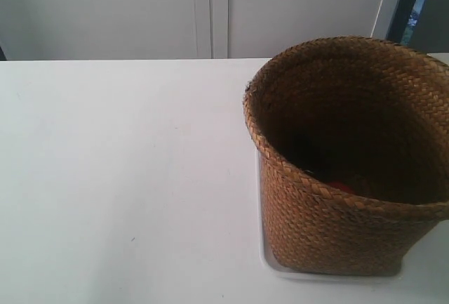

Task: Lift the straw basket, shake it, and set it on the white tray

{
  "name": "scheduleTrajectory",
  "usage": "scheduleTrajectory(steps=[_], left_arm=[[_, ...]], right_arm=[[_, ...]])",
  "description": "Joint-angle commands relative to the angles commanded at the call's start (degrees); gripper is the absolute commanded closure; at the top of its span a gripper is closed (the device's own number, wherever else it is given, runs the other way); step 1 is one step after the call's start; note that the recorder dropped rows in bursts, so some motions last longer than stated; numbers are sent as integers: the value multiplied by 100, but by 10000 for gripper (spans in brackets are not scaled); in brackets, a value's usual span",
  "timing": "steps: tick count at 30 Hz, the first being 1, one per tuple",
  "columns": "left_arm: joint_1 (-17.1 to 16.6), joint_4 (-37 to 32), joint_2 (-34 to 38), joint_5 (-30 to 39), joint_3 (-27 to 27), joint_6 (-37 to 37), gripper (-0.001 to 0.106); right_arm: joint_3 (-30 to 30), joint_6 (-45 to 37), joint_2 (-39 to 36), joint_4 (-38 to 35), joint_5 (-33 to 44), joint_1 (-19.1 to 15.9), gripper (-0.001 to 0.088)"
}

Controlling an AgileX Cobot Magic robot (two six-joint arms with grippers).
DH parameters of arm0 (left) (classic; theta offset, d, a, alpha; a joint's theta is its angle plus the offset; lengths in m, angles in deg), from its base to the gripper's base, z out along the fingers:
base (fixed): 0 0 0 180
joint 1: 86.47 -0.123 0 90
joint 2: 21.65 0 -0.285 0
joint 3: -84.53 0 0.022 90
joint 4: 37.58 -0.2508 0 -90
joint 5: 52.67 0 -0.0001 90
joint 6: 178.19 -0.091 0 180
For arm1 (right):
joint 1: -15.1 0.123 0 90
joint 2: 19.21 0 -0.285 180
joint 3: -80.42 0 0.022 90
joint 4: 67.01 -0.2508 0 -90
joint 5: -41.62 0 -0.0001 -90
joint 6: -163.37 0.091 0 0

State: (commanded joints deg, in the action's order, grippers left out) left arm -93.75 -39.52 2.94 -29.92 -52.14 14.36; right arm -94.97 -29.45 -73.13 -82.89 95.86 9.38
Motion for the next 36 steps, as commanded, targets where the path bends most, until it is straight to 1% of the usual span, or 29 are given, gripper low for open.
scheduleTrajectory(steps=[2,5,9,13,17,22,24,27,30,31,36], left_arm=[[0,-196,-108,-269,179,13,1050],[0,-238,-327,-616,404,-210,1050],[0,-238,-632,-689,642,-373,1050],[0,-238,-870,-827,1042,-411,1050],[0,-261,-941,-1241,1470,-508,1050],[0,-357,-941,-1290,1941,-520,1050],[0,-424,-941,-1447,2124,-520,1050],[0,-562,-941,-1878,2353,-532,1050],[0,-623,-946,-2059,2475,-533,1050],[0,-623,-946,-2046,2507,-520,1050],[46,-581,-946,-1960,2743,38,1050]], right_arm=[[0,0,0,0,0,0,868],[0,0,0,0,0,0,868],[0,0,0,0,0,0,868],[0,0,0,0,0,0,868],[0,0,0,0,0,0,868],[0,0,0,0,0,0,868],[0,0,0,0,0,0,868],[0,0,0,10,0,0,868],[0,0,0,10,0,0,868],[0,0,0,10,0,0,868],[0,0,0,10,0,0,868]])
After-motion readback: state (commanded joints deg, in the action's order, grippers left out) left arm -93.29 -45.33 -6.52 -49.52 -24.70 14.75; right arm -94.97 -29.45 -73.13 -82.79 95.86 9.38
